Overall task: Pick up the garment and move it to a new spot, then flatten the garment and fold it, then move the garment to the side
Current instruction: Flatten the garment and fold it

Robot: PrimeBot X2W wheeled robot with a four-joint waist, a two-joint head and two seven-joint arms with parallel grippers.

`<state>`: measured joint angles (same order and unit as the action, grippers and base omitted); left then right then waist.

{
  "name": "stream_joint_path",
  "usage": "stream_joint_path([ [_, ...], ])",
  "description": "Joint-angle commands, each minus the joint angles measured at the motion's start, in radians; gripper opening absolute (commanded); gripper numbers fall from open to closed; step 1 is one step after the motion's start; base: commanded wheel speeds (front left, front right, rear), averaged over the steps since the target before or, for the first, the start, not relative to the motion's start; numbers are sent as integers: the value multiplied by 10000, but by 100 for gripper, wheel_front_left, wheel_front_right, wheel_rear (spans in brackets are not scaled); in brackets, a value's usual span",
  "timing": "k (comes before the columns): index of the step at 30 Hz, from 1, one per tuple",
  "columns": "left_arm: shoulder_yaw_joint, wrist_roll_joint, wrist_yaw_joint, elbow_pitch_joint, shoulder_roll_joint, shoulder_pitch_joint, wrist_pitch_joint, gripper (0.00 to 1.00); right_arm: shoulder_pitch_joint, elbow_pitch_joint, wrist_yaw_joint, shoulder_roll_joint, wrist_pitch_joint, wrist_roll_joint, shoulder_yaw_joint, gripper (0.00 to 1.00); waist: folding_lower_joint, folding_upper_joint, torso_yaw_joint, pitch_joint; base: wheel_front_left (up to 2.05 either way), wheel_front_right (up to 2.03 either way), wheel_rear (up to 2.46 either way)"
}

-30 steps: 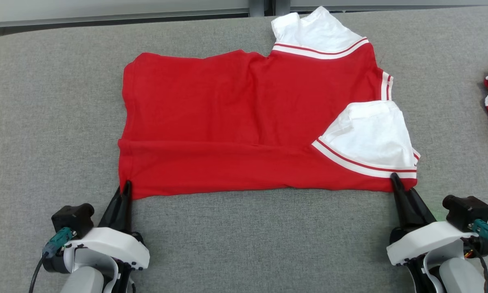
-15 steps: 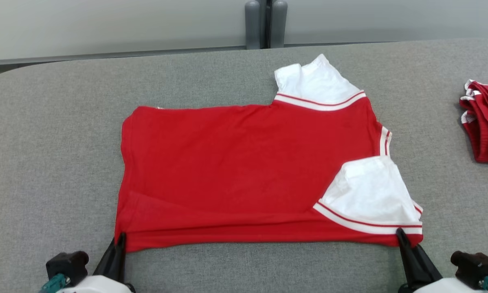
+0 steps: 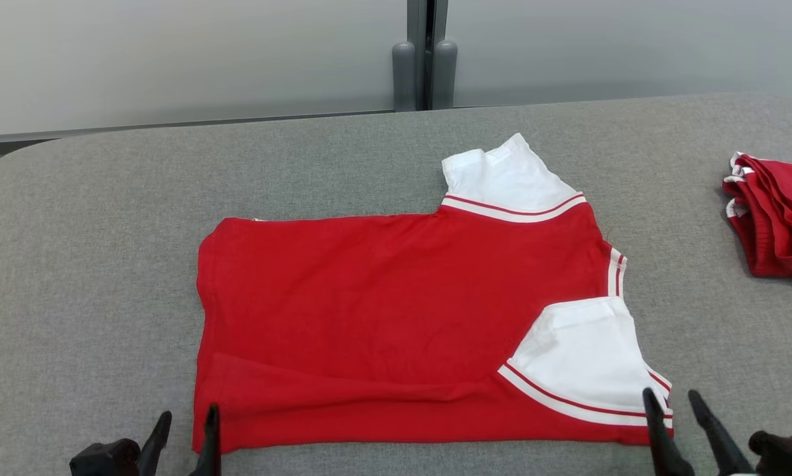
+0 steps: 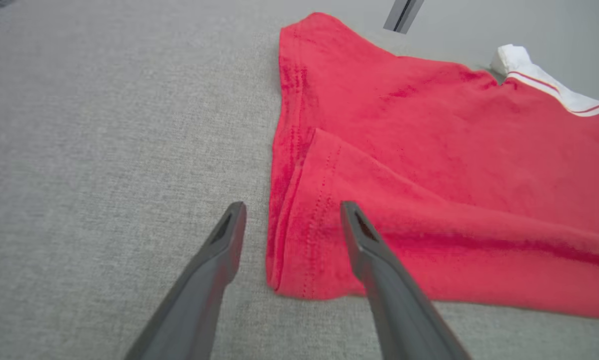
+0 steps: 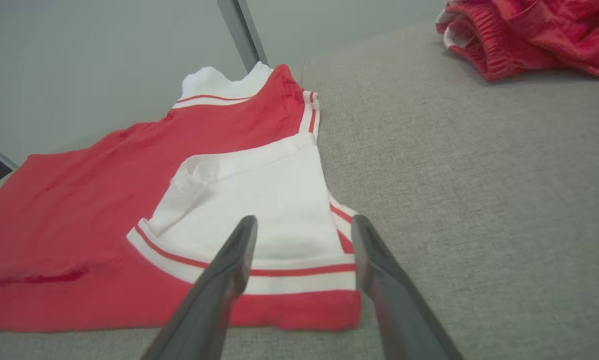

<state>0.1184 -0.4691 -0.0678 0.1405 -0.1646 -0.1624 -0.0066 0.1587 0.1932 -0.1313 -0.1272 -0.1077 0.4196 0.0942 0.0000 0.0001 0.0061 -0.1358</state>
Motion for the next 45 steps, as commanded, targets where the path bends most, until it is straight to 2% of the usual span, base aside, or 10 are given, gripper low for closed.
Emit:
stream_joint_path([
  [1,-42,62,-68,-125,-1,15,-184,100,-218,-129,11,-101,-140,-157,-110,100,0,-1,-5,17,0,0,0],
  [7,-125,451,-219,-917,-16,443,-1167,100,-883,-1258,8,-247,-465,-1190,-632,100,0,-1,-54,123,0,0,0],
  [12,-92,944,-402,-1533,-169,938,-1641,100,-1319,-2248,8,-244,-19,-1781,-753,100,0,-1,-39,146,0,0,0],
  [22,41,1347,-727,-1963,-256,1390,-1625,100,-1119,-3097,8,147,672,-2132,-692,100,0,-1,97,33,0,0,0],
  [27,235,1162,-501,-1635,-202,1701,-1460,100,-1113,-3158,8,214,740,-2032,-764,100,0,-1,129,-224,0,0,0],
  [31,373,879,-60,-722,-190,2573,-1296,100,-1264,-3286,8,280,792,-2008,-740,100,0,-1,162,-643,0,0,0],
  [37,265,218,749,1908,-181,4875,-1071,100,-1766,-3346,8,260,741,-1943,-568,100,0,-1,25,-1479,0,0,0],
  [38,265,218,749,1908,-181,4875,-1071,100,-1766,-3346,8,260,741,-1943,-568,100,0,-1,25,-1479,0,0,0],
  [45,70,-462,1472,5395,-241,7304,-885,100,-2344,-3080,8,314,504,-1862,-245,100,0,-1,-354,-2072,0,0,0],
])
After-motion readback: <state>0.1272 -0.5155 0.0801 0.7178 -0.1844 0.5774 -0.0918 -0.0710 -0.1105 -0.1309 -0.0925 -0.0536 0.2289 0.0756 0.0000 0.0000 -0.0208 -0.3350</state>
